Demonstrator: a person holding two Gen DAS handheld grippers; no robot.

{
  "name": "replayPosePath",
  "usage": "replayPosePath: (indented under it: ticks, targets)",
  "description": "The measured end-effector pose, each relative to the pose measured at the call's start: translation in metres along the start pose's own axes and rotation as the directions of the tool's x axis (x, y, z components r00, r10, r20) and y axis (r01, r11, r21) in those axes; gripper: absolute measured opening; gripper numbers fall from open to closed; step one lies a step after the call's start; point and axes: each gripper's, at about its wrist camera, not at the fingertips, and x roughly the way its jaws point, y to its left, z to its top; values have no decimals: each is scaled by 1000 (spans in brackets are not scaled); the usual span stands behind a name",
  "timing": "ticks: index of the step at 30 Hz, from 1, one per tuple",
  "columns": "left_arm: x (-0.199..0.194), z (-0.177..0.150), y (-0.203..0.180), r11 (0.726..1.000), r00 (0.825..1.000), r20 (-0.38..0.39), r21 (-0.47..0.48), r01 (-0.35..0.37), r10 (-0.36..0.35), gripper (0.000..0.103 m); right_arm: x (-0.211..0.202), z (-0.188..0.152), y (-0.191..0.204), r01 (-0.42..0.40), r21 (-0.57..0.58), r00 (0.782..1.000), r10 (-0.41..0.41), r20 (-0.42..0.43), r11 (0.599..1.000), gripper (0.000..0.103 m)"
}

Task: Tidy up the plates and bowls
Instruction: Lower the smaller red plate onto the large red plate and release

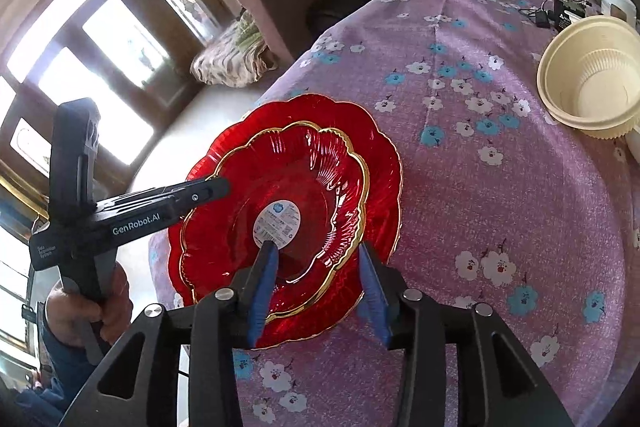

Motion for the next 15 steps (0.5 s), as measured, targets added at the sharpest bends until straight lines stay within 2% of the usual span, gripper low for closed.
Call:
replayPosePath:
  ticks: [7, 12, 15]
  targets:
    - [5, 2, -12, 998, 999, -21, 49, -32, 33, 46, 2, 5, 3, -9, 14, 1000, 10, -29, 1000, 60]
    - [12, 3, -23, 992, 996, -38, 107, -71, 75, 58, 9, 11, 14, 18, -21, 997, -20, -70, 1000, 72]
    - [14, 3, -27, 986, 994, -35, 138, -96, 102, 61, 13, 14, 16, 33, -26, 997, -35, -75, 999, 74]
